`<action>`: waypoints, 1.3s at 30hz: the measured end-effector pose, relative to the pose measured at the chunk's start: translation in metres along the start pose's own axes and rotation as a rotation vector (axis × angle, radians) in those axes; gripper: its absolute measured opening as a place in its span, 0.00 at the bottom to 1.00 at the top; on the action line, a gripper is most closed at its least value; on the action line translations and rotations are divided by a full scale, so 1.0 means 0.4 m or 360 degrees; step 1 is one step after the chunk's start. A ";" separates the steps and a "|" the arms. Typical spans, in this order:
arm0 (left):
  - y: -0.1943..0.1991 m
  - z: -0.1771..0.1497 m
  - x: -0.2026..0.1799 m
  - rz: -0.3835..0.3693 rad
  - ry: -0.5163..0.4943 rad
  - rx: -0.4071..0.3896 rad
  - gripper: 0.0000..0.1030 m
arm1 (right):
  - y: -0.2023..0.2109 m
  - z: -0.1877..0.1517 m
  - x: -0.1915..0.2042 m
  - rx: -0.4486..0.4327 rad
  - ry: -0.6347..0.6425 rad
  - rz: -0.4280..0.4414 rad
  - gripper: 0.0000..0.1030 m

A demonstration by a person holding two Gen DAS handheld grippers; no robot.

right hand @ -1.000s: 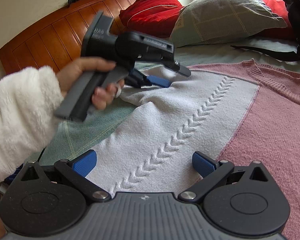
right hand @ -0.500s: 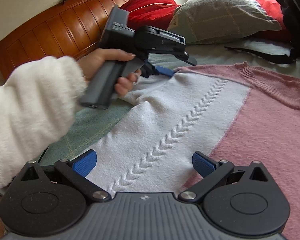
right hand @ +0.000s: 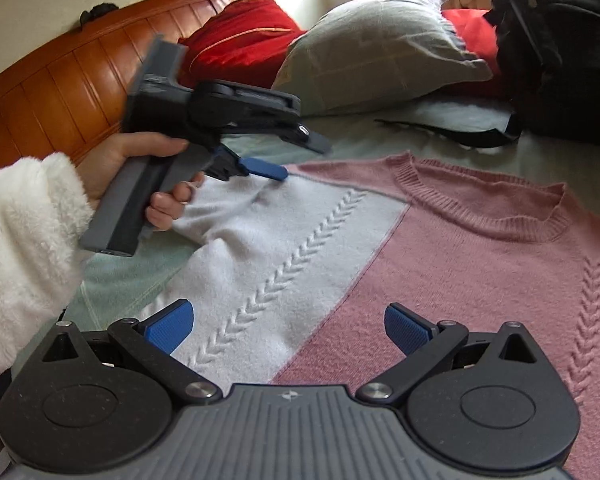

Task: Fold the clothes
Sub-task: 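Smooth the folded white sleeve flat with the left gripper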

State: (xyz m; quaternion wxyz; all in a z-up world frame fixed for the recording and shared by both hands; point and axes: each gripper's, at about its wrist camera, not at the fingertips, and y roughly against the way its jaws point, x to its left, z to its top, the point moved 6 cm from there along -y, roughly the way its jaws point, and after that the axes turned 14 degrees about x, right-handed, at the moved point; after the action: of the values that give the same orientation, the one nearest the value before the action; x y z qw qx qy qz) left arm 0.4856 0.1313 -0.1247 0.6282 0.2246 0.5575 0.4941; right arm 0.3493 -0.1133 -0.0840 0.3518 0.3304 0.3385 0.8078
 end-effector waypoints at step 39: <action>0.178 -0.131 0.199 0.0097 0.0146 -0.0154 0.77 | -0.049 -0.007 -0.015 0.0078 -0.0125 0.0062 1.00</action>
State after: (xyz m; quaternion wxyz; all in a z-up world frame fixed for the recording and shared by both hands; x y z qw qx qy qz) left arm 0.4023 0.2159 -0.1181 0.5968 0.1881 0.5540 0.5490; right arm 0.3571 -0.1088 -0.1029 0.3408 0.3768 0.3378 0.7924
